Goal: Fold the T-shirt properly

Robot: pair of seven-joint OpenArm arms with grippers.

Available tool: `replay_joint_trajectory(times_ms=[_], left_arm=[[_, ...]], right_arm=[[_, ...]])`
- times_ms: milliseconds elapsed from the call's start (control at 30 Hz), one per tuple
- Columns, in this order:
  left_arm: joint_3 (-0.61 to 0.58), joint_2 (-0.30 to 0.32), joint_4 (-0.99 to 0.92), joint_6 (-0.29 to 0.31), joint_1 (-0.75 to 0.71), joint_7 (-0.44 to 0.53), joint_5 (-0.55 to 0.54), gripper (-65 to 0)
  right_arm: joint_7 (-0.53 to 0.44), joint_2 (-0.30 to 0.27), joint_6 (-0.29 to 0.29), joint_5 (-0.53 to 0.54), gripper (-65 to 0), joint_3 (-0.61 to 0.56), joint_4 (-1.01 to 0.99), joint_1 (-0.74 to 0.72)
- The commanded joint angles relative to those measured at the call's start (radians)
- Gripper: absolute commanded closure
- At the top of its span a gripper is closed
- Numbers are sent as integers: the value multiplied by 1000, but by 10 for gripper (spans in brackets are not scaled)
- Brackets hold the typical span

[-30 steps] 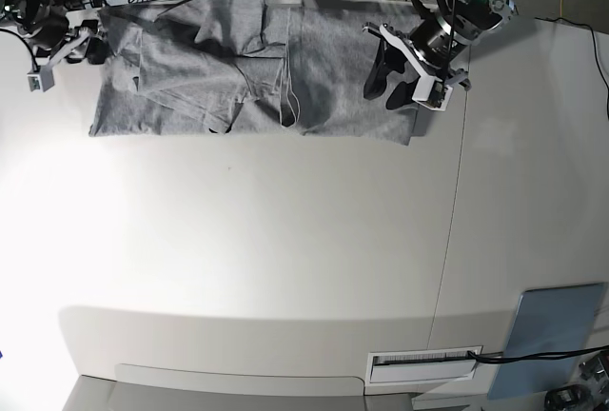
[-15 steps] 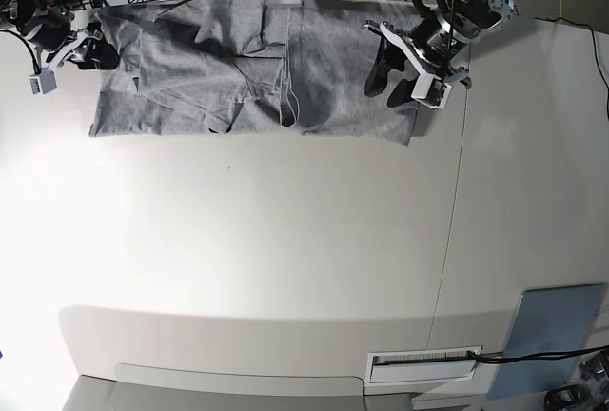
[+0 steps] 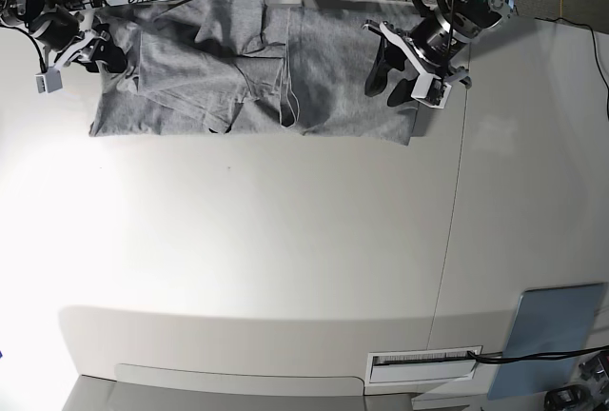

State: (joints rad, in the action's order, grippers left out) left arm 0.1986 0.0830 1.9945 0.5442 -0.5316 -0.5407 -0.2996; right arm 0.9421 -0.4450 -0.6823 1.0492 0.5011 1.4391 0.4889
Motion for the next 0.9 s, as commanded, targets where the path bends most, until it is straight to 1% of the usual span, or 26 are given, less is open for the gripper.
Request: replay_joint_trajectory(times_ms=[0, 200, 233, 267, 333, 467, 533, 600, 800, 867], left_arm=[[1, 0, 19, 6, 0, 26, -15, -245], [1, 0, 19, 7, 0, 26, -15, -245], [1, 0, 19, 7, 0, 26, -15, -245], [1, 1, 19, 7, 0, 26, -14, -245], [1, 1, 19, 7, 0, 26, -14, -245], [1, 1, 19, 7, 0, 26, -14, -245], [1, 1, 19, 7, 0, 26, -14, -245], [1, 1, 19, 7, 0, 25, -6, -245], [1, 1, 19, 6, 0, 26, 47, -245], [1, 1, 19, 6, -1, 25, 46, -245]], right_arm=[[18, -12, 1, -18, -324, 2, 4, 6], [23, -12, 1, -18, -324, 2, 4, 7], [28, -12, -1, -18, -324, 2, 4, 7], [31, -13, -16, -18, -324, 2, 4, 7], [31, -13, -16, -15, -324, 2, 4, 7], [37, -18, -16, 16, -324, 2, 4, 2], [67, -18, -16, 16, -324, 2, 4, -8], [71, -19, -16, 17, -324, 2, 4, -8], [106, -21, -16, 100, -324, 5, 5, -7], [109, -21, -16, 103, -324, 5, 5, -7]])
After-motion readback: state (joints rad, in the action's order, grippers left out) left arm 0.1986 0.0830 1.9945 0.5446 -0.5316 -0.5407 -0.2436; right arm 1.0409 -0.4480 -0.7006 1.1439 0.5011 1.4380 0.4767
